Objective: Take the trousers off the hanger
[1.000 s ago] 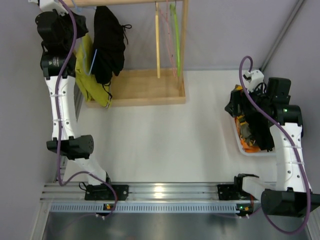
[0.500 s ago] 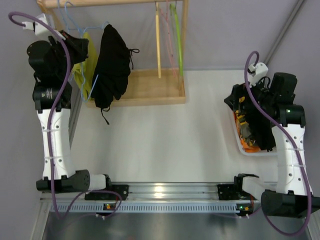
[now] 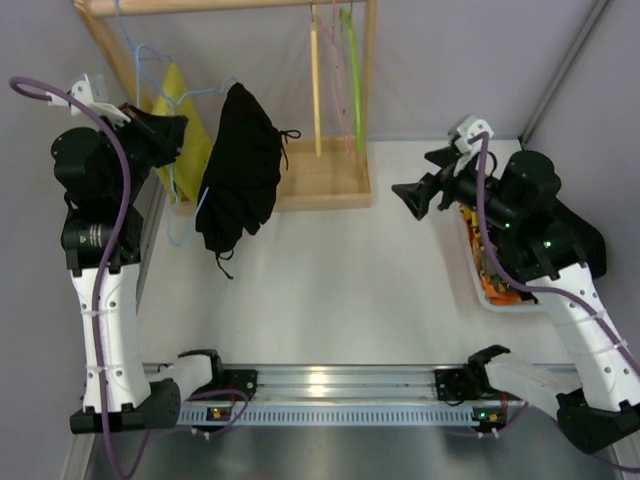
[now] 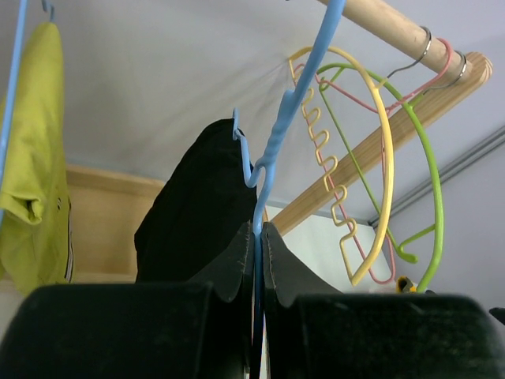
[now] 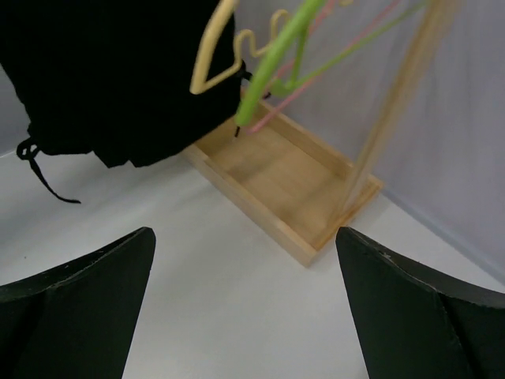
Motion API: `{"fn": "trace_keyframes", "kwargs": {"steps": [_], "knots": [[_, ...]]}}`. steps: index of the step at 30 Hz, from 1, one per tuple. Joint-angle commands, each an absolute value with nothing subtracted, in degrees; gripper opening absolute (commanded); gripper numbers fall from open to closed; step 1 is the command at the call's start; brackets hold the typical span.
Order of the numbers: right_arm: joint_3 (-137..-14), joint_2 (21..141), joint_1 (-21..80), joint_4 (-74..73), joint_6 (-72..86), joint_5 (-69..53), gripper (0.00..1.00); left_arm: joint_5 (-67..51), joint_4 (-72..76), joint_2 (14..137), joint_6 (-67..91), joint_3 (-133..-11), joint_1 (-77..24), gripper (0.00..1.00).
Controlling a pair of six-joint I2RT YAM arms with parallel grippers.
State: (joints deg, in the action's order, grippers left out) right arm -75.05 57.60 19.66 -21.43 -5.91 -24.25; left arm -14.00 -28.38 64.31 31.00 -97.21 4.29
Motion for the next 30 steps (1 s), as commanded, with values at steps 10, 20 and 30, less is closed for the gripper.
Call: {"fn": "trace_keyframes", "kwargs": {"steps": [10, 20, 30], "knots": [[-82.34, 75.13, 54.64, -0.98, -18.72, -5.10, 0.99, -15.47, -28.03, 56.95, 36.30, -95.80, 4.04, 0.00], [-90.35, 88.85, 65.65, 10.19, -18.37, -4.22, 0.99, -15.91, -30.15, 55.90, 37.62, -96.86, 4.04, 0.00], [-90.44, 93.34, 66.71, 13.71, -21.62, -4.83, 0.99, -17.93, -30.15, 55.81, 38.76, -97.56, 4.04, 0.00]]}}
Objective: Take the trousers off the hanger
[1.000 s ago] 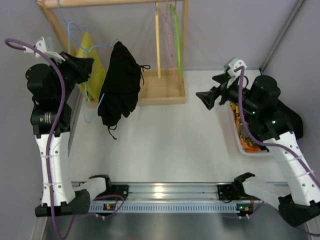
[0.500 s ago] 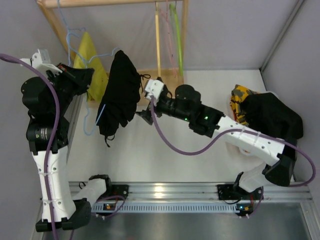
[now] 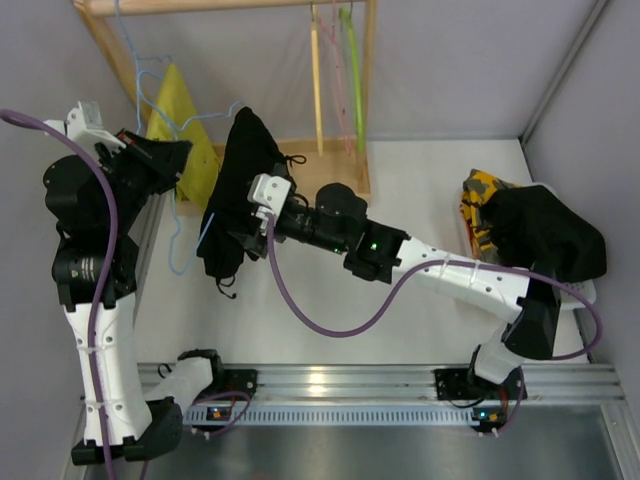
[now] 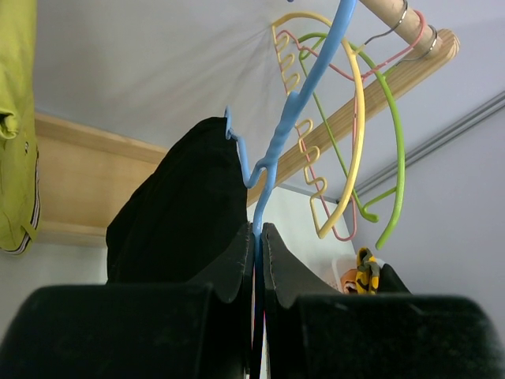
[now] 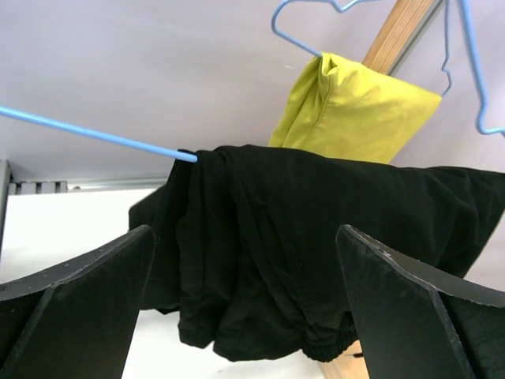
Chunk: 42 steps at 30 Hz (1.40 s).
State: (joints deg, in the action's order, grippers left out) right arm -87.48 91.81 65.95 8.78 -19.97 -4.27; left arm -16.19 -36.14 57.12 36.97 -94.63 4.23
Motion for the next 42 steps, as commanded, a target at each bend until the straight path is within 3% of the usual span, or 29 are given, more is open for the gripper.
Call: {"fn": "trace_keyframes", "kwargs": {"steps": [1, 8, 19, 28, 32, 33, 35, 36, 38, 42], "knots": [[-90.96, 93.69, 66.71, 13.71, -22.06, -5.18, 1.00, -18.02, -30.06, 55.90, 38.76, -97.73, 4.13, 0.00], [-92.20, 96.67, 66.62, 14.41, -24.52, -7.03, 0.94, -18.98, -30.15, 55.55, 39.20, -97.47, 4.04, 0.00], [-92.37, 99.31, 65.66, 16.26, -26.98, -7.21, 0.71, -20.04, -30.15, 55.02, 40.25, -96.59, 4.13, 0.00], [-95.89, 103.44, 64.78, 17.05, -29.27, -0.26, 0.72, -21.09, -30.23, 54.84, 40.96, -96.94, 4.13, 0.00], [-96.15, 103.71, 64.69, 17.58, -29.79, 2.10, 0.51, -21.01, -30.23, 54.76, 41.04, -96.94, 4.13, 0.00], [-96.15, 103.71, 64.77, 17.75, -29.97, 2.37, 0.40, -21.01, -30.23, 54.84, 41.13, -96.94, 4.04, 0.00], [-96.24, 103.62, 64.78, 17.84, -29.97, 3.51, 0.27, -20.92, -30.15, 54.76, 41.04, -96.77, 4.13, 0.00], [-96.24, 103.45, 64.78, 17.84, -29.97, 3.95, 0.14, -20.92, -30.15, 54.84, 41.04, -96.77, 4.13, 0.00], [-96.15, 102.83, 64.78, 17.84, -30.06, 4.74, 0.00, -20.83, -30.15, 54.67, 40.87, -96.59, 4.13, 0.00], [-96.50, 100.82, 64.69, 17.58, -30.06, 3.52, 0.00, -20.39, -30.23, 54.49, 40.43, -95.63, 4.04, 0.00]]}}
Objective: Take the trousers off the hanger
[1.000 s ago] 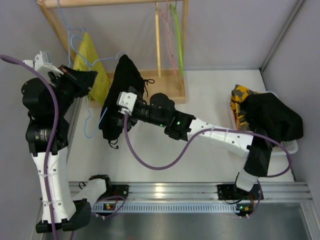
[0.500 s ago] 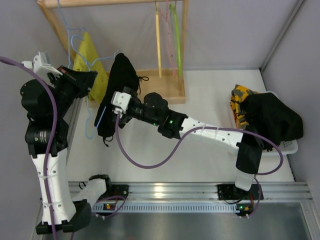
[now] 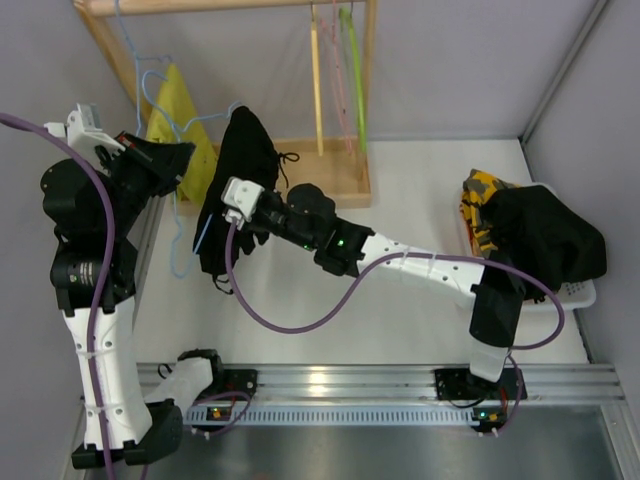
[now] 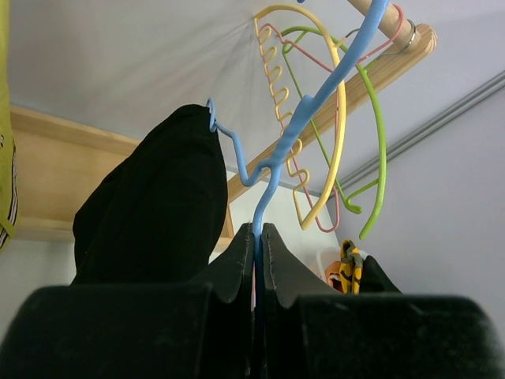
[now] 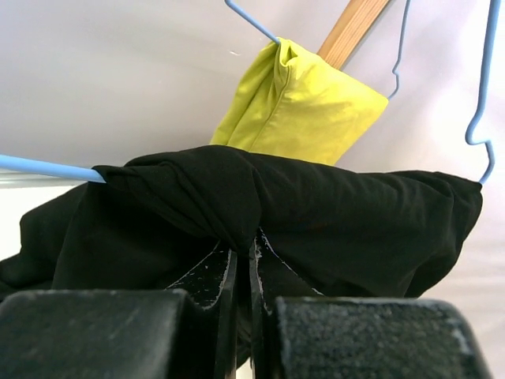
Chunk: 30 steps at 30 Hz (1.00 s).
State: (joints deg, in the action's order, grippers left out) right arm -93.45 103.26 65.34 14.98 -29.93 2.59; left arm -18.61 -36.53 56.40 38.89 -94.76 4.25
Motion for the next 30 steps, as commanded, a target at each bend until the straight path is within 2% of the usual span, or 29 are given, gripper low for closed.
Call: {"fn": "trace_keyframes", "kwargs": {"steps": [1, 12, 20, 30], "knots": [[-96.85, 99.94, 64.69, 17.40, -29.80, 2.91, 0.00, -20.22, -30.15, 54.32, 40.17, -94.58, 4.13, 0.00], [-103.01, 94.57, 64.86, 12.14, -24.35, 1.41, 0.00, -13.54, -30.94, 51.33, 35.60, -86.31, 4.04, 0.00], [-102.48, 91.14, 65.39, 11.07, -23.73, -2.28, 0.00, -11.25, -31.47, 50.63, 33.14, -81.48, 4.04, 0.00], [-108.10, 90.00, 65.74, 11.07, -23.38, -0.62, 0.00, -9.93, -31.47, 49.13, 31.03, -74.36, 4.04, 0.00]]}}
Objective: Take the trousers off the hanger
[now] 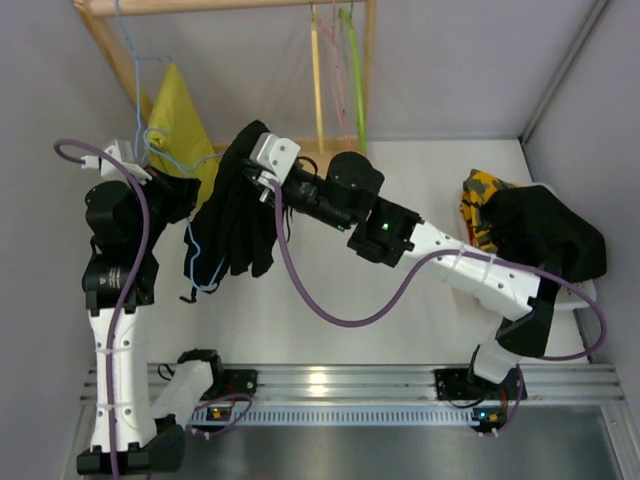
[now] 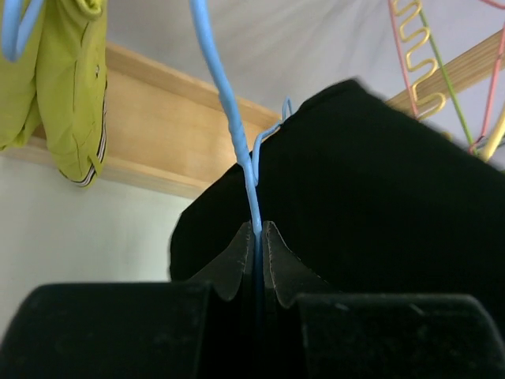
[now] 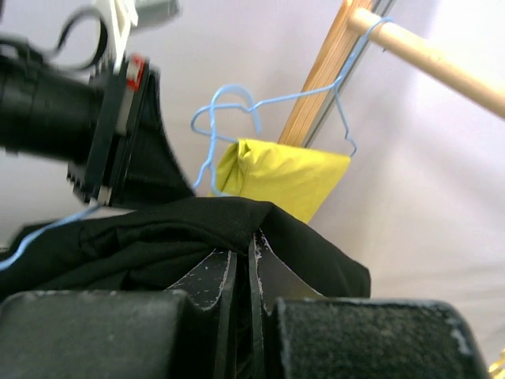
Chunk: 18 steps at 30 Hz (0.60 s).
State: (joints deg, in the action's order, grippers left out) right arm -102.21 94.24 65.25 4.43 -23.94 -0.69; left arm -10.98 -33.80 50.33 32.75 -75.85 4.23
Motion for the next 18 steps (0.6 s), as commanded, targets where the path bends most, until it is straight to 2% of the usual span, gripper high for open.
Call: {"fn": "trace_keyframes", "kwargs": {"steps": [1, 18], "knots": [[-109.15, 89.91, 65.83, 11.34, -23.38, -0.35, 0.00, -9.93, -31.55, 48.87, 30.85, -73.40, 4.13, 0.00], [-108.55, 80.96, 65.65, 17.84, -28.47, 5.27, 0.00, -9.75, -31.46, 47.99, 30.41, -66.18, 4.04, 0.00]]}}
